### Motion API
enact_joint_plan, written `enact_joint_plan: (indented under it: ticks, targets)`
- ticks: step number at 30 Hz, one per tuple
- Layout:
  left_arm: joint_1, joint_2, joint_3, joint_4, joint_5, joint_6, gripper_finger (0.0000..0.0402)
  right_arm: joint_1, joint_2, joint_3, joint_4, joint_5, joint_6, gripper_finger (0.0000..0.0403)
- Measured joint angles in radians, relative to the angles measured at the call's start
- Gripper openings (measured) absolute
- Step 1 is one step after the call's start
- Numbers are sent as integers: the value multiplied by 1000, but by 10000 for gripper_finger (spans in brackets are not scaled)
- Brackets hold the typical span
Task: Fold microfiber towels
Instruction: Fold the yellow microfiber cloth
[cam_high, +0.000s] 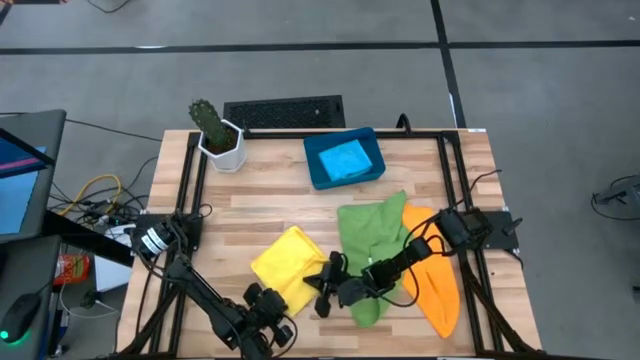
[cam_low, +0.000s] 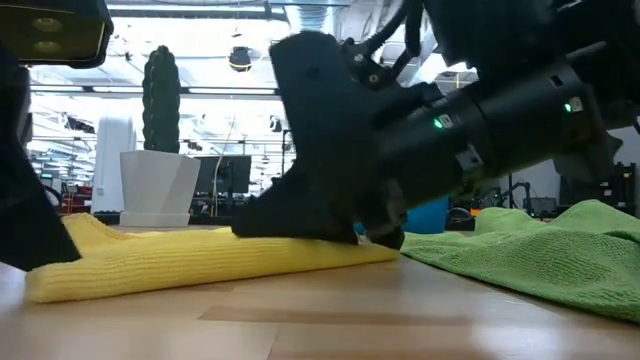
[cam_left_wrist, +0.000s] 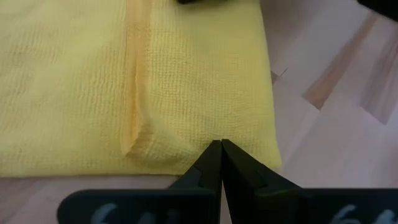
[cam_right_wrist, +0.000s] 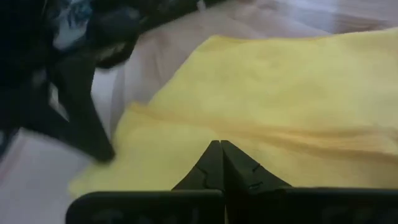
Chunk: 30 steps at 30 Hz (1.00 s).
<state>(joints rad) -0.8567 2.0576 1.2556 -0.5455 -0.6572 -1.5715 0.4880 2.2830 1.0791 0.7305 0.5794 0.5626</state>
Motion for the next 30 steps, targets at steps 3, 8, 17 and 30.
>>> enact_joint_plan:
  ticks: [3, 8, 17, 30]
  targets:
    - [-5, -44, 20, -58, -10, -20, 0, 0, -11, 2, -5, -21, -71, 19]
    - [-36, -135, 131, -223, -258, -28, 0, -4, -6, 5, -3, -11, -25, 17]
    - [-2, -15, 105, -142, -207, 37, 0, -6, -7, 5, -10, -11, -36, 26]
    - [-15, 56, 83, -313, -66, -260, 0, -4, -10, 3, -1, -15, -39, 24]
